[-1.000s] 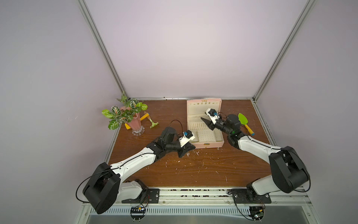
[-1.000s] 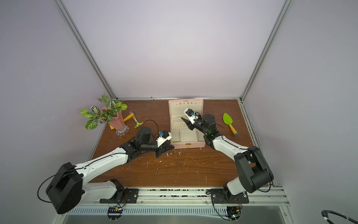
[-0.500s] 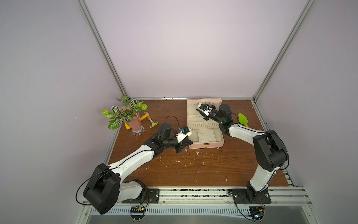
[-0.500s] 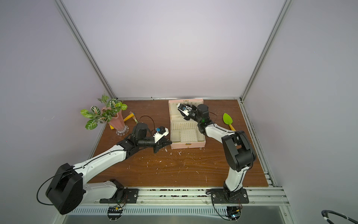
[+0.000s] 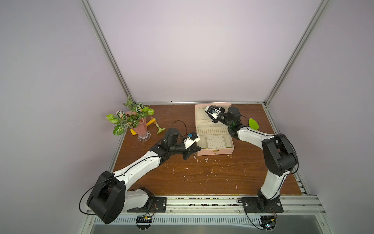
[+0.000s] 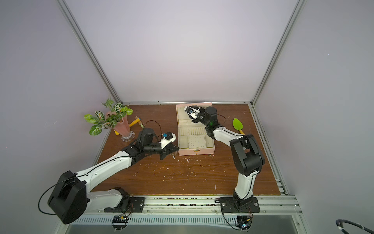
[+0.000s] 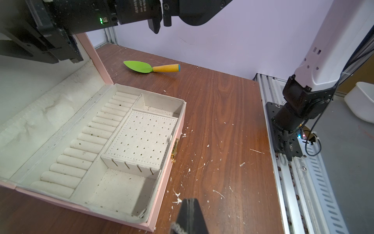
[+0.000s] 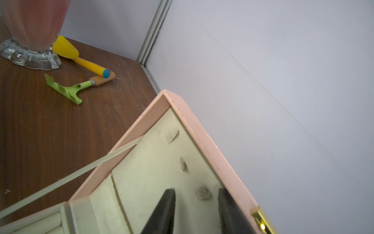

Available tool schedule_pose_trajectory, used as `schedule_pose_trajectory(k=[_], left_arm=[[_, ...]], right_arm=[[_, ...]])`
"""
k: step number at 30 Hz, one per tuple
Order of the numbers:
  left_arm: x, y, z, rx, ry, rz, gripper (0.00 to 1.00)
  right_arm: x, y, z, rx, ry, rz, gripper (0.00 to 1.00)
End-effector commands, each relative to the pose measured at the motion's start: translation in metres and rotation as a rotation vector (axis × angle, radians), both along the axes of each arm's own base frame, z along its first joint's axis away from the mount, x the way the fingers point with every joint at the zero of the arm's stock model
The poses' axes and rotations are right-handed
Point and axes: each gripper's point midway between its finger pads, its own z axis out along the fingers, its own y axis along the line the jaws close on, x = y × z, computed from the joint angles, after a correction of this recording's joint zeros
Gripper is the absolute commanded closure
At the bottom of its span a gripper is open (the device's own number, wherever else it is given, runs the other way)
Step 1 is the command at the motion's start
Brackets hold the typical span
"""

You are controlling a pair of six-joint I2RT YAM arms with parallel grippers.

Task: Put jewelry chain into jewelry box
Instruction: Open the fastener on the jewelry box.

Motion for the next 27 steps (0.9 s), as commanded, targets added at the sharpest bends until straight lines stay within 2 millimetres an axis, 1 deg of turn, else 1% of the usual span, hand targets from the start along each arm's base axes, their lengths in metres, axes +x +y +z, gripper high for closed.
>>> schedule_pose_trajectory(k=[1,8,13,17,21,24,27], left_arm=[[0.0,0.0,0.016,-0.027,-0.032,-0.018,1.0],[-0.001,0.0,0.015,-0.031,-0.026,-0.022,1.0],[-0.002,0.0,0.015,-0.033,-0.027,-0.021,1.0],[-0.003,0.001,0.016,-0.035,-0.031,-0.021,1.0],[-0.003,0.001,0.017,-0.037,-0.036,-0.021,1.0],[-0.003,0.001,0.016,-0.035,-0.036,-0.02,1.0],[-0.002,0.001,0.016,-0.035,-0.038,-0.016,1.0]], right_arm=[[0.007,0.0,0.022,-0.015,-0.057,-0.005,0.62],[0.008,0.002,0.026,-0.026,-0.061,0.01,0.64],[0.009,0.006,0.02,-0.06,-0.035,0.027,0.69],[0.008,0.008,0.02,-0.073,-0.034,0.033,0.72],[0.007,0.008,0.018,-0.088,-0.026,0.033,0.79],[0.003,0.007,0.015,-0.095,-0.026,0.035,0.82],[-0.002,0.007,0.01,-0.107,-0.025,0.036,0.88]])
